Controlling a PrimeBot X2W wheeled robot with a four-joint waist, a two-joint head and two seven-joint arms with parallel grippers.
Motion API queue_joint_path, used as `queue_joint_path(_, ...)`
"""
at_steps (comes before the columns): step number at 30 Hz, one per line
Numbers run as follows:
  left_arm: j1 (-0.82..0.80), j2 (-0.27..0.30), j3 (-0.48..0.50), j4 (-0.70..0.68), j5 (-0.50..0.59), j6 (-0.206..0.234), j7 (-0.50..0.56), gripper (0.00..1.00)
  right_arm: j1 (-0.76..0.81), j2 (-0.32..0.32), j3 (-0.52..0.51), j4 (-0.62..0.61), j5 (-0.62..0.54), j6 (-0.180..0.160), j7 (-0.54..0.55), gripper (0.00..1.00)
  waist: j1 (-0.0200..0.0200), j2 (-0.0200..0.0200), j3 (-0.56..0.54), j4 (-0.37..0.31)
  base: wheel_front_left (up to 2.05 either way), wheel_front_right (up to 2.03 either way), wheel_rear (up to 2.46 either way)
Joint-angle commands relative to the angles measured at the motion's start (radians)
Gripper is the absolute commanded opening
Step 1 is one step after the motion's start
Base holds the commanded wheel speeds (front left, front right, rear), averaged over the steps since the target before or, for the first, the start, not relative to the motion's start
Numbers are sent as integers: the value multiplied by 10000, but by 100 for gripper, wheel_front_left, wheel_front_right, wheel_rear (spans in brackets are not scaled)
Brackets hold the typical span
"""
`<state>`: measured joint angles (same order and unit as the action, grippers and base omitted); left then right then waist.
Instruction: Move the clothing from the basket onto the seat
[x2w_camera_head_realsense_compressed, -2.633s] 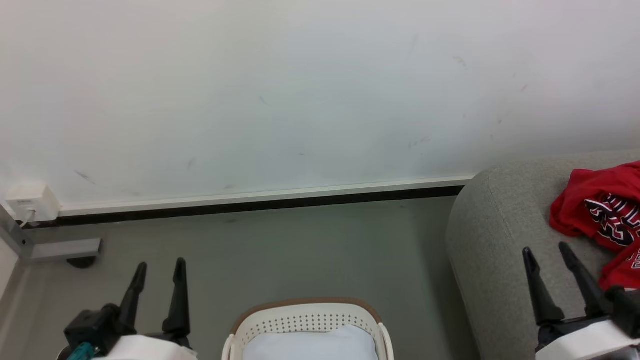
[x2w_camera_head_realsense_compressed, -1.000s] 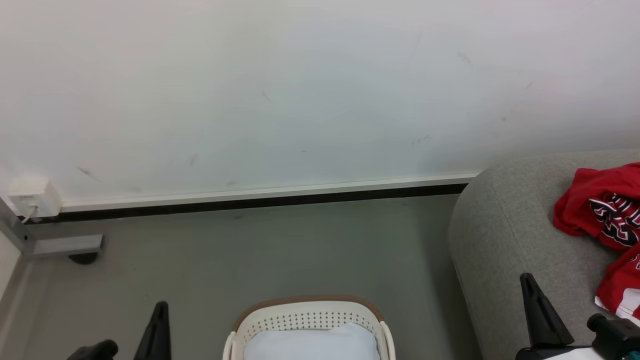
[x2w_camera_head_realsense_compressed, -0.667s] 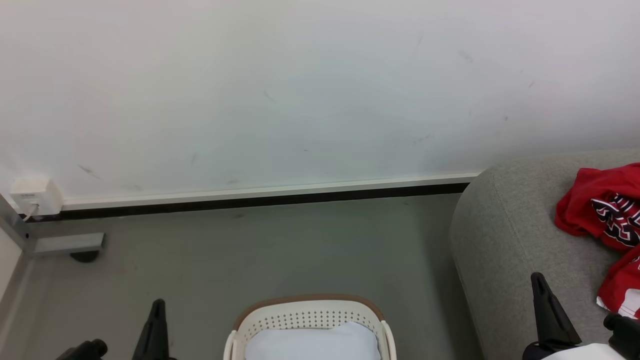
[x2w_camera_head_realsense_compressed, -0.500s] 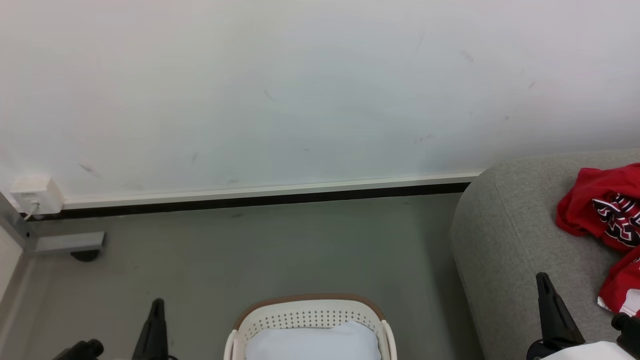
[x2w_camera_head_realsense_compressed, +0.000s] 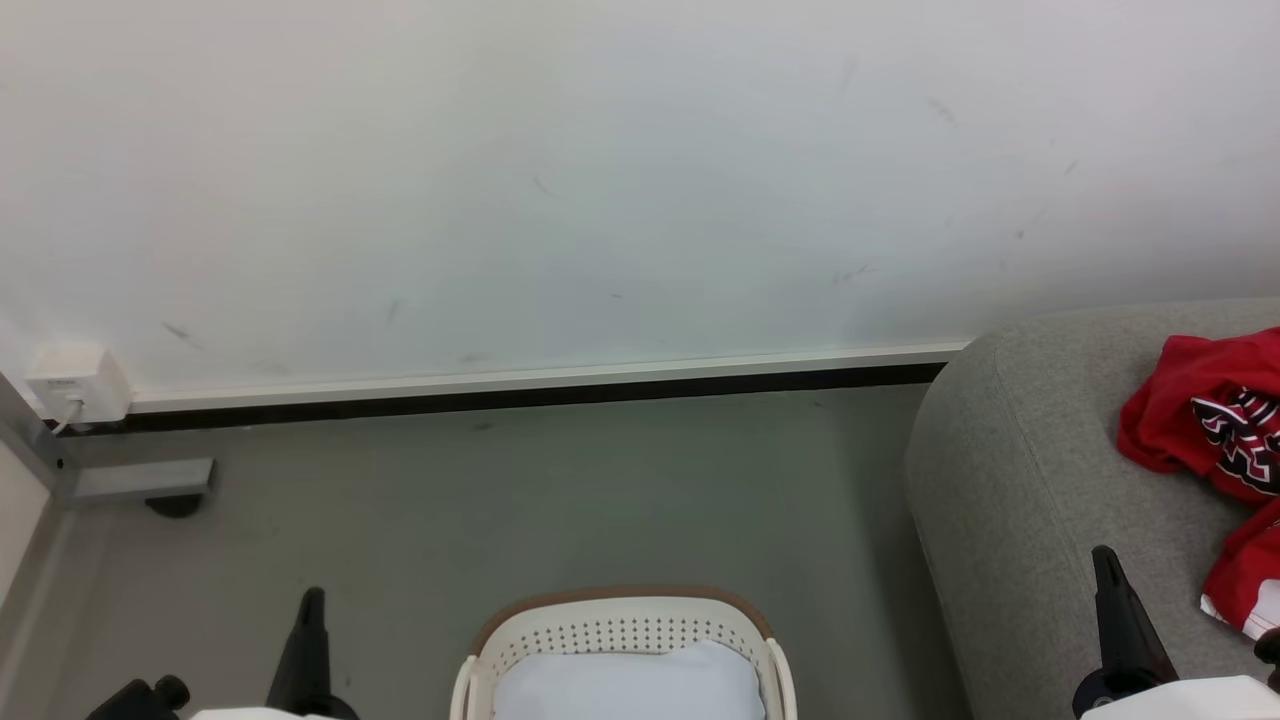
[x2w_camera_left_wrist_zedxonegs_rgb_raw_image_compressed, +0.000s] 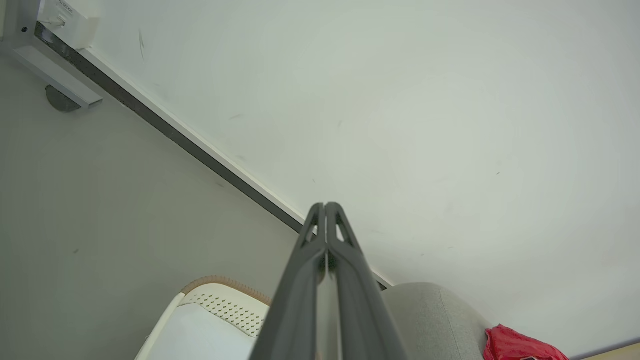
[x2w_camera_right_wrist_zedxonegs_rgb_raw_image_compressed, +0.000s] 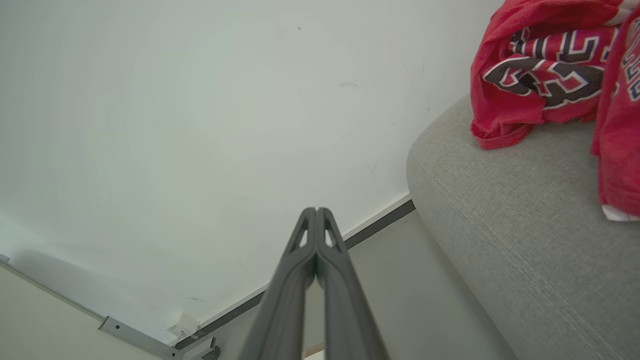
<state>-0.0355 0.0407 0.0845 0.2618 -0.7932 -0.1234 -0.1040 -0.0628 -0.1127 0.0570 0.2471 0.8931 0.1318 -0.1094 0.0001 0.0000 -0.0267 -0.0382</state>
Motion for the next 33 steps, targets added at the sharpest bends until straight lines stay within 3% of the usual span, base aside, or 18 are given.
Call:
queue_joint_path(1, -243, 82, 47, -142, -429, -41, 86, 0, -304, -2, -115, -119, 365, -6, 85, 0, -1, 0, 5, 7, 0, 0, 0)
queue_joint_path(33, -505, 107, 176, -167, -3925, -70, 1041, 0, -407, 254, -813, -93, 3454, -11, 1025, 0, -1, 0, 109, 140, 0, 0, 0)
